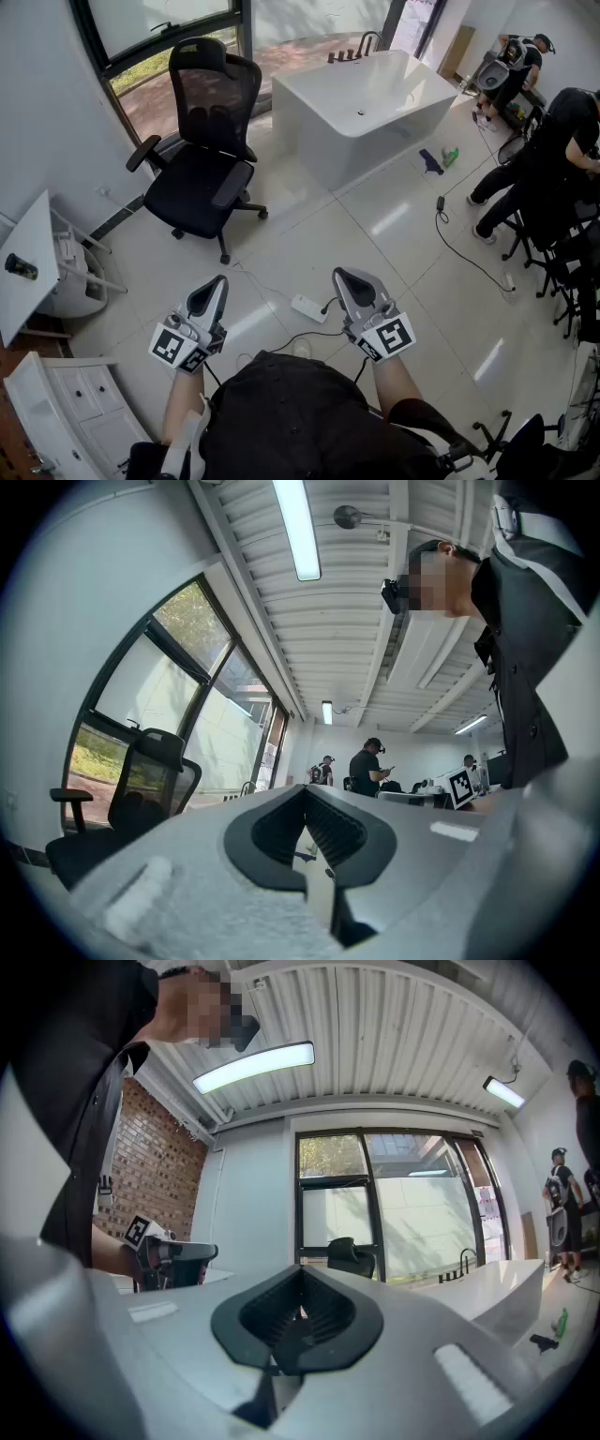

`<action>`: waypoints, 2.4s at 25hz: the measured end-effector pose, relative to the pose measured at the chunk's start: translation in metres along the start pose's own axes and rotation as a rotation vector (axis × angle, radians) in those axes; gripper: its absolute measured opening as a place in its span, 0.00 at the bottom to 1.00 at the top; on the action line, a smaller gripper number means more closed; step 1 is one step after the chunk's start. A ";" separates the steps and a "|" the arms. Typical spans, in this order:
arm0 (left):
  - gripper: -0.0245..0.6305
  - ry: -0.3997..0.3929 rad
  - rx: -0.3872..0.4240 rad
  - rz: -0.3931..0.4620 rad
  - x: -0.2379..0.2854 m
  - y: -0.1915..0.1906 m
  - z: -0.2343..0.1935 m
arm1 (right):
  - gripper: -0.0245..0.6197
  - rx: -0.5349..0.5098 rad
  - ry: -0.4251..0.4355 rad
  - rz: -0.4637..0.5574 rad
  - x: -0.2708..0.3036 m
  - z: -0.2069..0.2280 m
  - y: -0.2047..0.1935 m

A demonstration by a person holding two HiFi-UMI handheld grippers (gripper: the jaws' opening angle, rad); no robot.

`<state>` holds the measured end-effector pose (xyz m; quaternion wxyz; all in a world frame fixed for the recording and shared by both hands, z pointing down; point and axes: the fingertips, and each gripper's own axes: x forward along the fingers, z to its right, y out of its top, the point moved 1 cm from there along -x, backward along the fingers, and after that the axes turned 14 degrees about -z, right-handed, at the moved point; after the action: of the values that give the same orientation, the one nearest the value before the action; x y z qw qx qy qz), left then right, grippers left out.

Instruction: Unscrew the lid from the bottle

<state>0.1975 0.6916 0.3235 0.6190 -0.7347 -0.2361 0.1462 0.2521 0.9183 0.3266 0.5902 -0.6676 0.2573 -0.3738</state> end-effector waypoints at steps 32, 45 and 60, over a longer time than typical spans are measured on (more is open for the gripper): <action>0.04 0.634 -0.082 0.084 -0.233 -0.014 -0.029 | 0.05 -0.144 0.768 0.058 0.131 -0.235 0.062; 0.04 0.827 -0.058 0.133 -0.416 -0.016 -0.070 | 0.05 -0.154 0.997 0.023 0.194 -0.440 0.078; 0.04 1.028 -0.130 0.190 -0.528 -0.037 -0.115 | 0.05 -0.190 1.275 -0.039 0.281 -0.584 0.068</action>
<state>-0.1966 0.3205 0.3412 0.5921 -0.7667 0.1569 -0.1925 -0.0452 0.3385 0.3288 0.2531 -0.3683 0.5773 -0.6834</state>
